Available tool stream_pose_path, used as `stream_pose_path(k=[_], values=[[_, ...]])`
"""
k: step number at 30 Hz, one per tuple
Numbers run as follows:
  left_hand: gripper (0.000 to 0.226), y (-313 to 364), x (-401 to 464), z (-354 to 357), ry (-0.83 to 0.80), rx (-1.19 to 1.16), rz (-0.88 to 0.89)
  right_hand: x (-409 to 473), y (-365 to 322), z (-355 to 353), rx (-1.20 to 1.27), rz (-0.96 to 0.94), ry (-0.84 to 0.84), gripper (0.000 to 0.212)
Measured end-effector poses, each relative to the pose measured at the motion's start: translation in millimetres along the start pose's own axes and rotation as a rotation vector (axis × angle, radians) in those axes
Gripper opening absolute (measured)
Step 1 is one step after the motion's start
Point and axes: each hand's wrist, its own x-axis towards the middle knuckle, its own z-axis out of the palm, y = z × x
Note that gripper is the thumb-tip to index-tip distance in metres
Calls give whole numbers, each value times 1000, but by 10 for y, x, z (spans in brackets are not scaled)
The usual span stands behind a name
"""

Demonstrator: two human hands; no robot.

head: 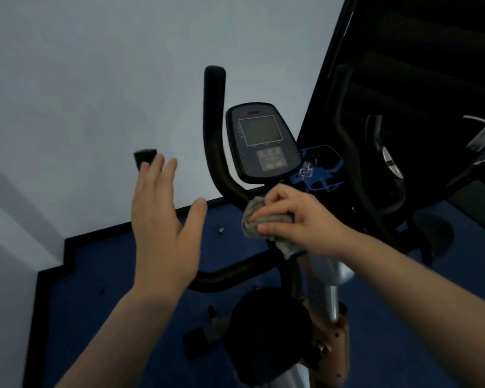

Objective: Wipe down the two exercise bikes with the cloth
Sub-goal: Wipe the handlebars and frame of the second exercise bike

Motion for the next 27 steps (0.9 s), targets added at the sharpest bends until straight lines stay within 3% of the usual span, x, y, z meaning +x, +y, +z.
stream_pose_path(k=[5,10,12,14,18,19,22,27], values=[[53,232,-668,180,-175,-114,-63,-571,134,200,137,86,141,19],[46,335,-991,308,-240,-10,-76,-1115,21,616,360,246,426,21],[47,324,-1003,310,-249,60,-57,-1196,-32,632,504,319,384,22],[54,305,-992,298,-278,142,-32,-1157,-19,438,444,303,300,18],[59,298,-995,303,-261,219,-26,-801,148,-109,91,245,614,17],[59,306,-999,305,-249,219,-41,-704,169,-128,-5,247,611,22],[56,323,-1020,302,-222,230,-83,-553,166,186,-354,188,376,23],[46,352,-1038,309,-182,242,-126,-679,222,83,-309,110,175,30]])
